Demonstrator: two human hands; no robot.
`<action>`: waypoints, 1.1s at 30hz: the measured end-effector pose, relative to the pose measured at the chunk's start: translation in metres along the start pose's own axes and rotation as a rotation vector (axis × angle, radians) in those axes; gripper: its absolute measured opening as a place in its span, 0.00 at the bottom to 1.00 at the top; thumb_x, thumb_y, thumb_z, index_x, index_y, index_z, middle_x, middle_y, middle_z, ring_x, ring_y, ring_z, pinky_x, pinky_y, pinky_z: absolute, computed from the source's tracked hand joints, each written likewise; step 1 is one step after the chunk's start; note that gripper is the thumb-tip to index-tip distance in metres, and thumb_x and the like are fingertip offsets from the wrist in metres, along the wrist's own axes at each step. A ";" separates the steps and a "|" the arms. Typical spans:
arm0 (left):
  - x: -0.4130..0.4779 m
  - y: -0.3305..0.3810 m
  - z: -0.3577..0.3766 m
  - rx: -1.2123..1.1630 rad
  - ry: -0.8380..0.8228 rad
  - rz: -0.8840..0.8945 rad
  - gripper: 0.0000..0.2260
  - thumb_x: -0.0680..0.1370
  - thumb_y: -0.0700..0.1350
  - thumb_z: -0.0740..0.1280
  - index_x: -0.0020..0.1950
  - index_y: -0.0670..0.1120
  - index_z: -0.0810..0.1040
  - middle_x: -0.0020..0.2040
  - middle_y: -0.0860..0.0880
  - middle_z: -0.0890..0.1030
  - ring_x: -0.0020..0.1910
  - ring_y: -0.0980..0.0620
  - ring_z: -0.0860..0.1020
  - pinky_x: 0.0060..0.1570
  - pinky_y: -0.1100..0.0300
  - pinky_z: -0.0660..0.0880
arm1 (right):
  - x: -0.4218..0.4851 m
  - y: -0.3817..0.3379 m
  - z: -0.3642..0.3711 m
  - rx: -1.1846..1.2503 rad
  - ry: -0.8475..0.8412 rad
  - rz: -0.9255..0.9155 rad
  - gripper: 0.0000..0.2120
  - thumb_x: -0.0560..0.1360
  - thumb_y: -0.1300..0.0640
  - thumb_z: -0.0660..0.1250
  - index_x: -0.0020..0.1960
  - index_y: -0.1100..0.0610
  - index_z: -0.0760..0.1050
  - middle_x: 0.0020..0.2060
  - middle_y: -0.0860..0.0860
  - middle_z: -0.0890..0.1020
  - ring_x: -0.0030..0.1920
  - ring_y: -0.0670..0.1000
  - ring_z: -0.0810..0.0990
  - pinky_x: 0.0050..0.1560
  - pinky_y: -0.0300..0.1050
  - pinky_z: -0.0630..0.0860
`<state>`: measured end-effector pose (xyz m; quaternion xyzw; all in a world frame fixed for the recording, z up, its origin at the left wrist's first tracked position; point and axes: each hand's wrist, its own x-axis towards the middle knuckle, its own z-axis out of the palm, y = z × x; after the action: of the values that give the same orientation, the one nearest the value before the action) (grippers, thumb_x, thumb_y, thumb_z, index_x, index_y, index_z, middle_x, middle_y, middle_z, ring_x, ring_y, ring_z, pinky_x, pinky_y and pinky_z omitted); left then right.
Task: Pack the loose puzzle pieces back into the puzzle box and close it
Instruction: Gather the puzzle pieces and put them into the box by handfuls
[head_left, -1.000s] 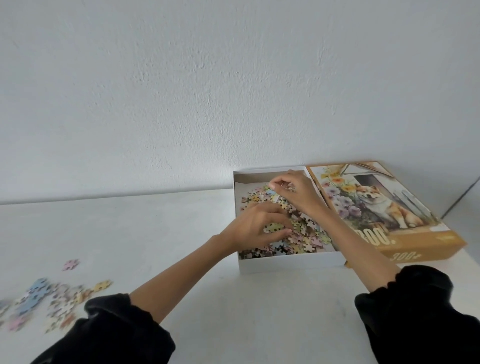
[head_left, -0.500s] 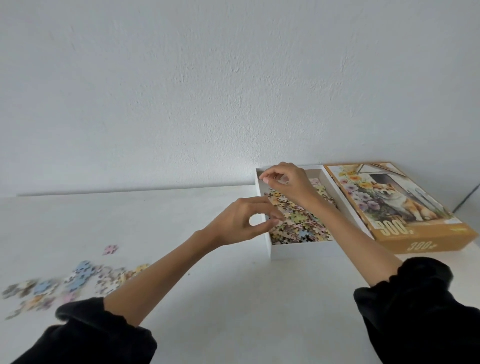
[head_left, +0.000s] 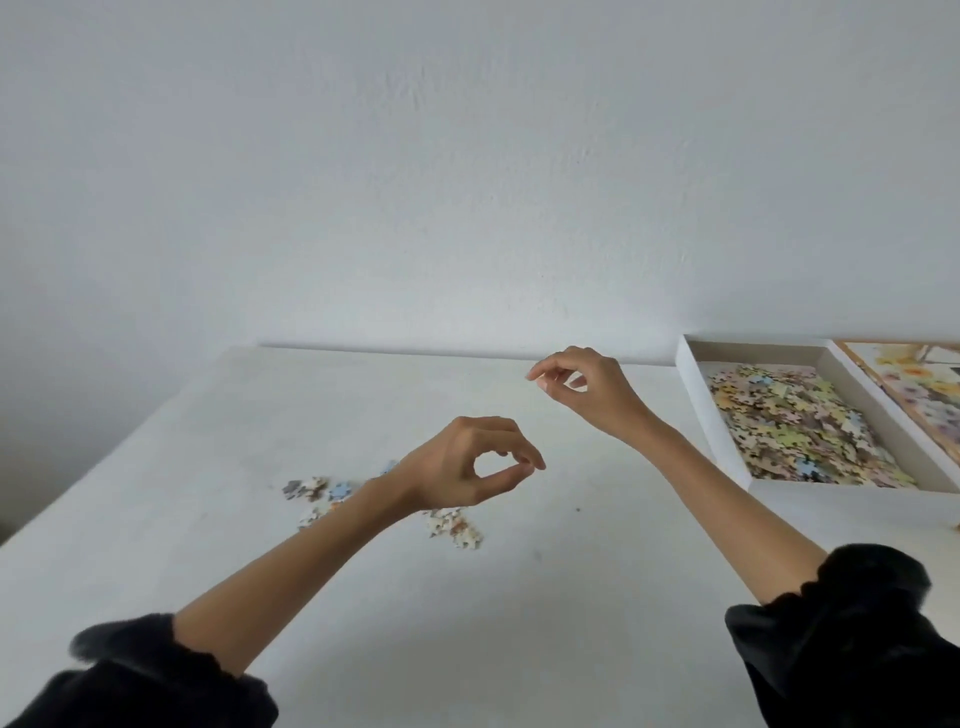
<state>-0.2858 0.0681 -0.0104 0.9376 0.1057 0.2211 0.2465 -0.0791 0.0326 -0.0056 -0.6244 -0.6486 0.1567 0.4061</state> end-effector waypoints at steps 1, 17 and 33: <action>-0.013 -0.009 -0.009 0.012 -0.004 -0.017 0.06 0.76 0.44 0.66 0.49 0.46 0.82 0.45 0.50 0.82 0.43 0.58 0.78 0.47 0.64 0.74 | 0.001 -0.005 0.014 0.013 -0.011 0.003 0.06 0.74 0.57 0.65 0.45 0.48 0.80 0.40 0.46 0.79 0.47 0.48 0.76 0.48 0.41 0.70; -0.162 -0.114 -0.046 0.386 0.001 -0.516 0.40 0.67 0.76 0.49 0.71 0.53 0.60 0.72 0.48 0.59 0.72 0.50 0.59 0.71 0.51 0.57 | -0.048 -0.024 0.149 -0.329 -0.314 0.065 0.44 0.61 0.25 0.57 0.72 0.36 0.46 0.74 0.47 0.52 0.74 0.47 0.48 0.74 0.50 0.49; -0.133 -0.134 -0.037 0.301 -0.096 -0.339 0.41 0.68 0.73 0.46 0.73 0.48 0.60 0.74 0.51 0.60 0.73 0.55 0.57 0.69 0.65 0.48 | -0.015 -0.021 0.168 -0.387 -0.377 -0.100 0.36 0.68 0.27 0.49 0.71 0.43 0.59 0.73 0.44 0.59 0.74 0.44 0.51 0.74 0.45 0.49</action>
<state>-0.4324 0.1568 -0.0979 0.9421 0.2818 0.1135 0.1423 -0.2164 0.0663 -0.1000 -0.6173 -0.7607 0.1228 0.1585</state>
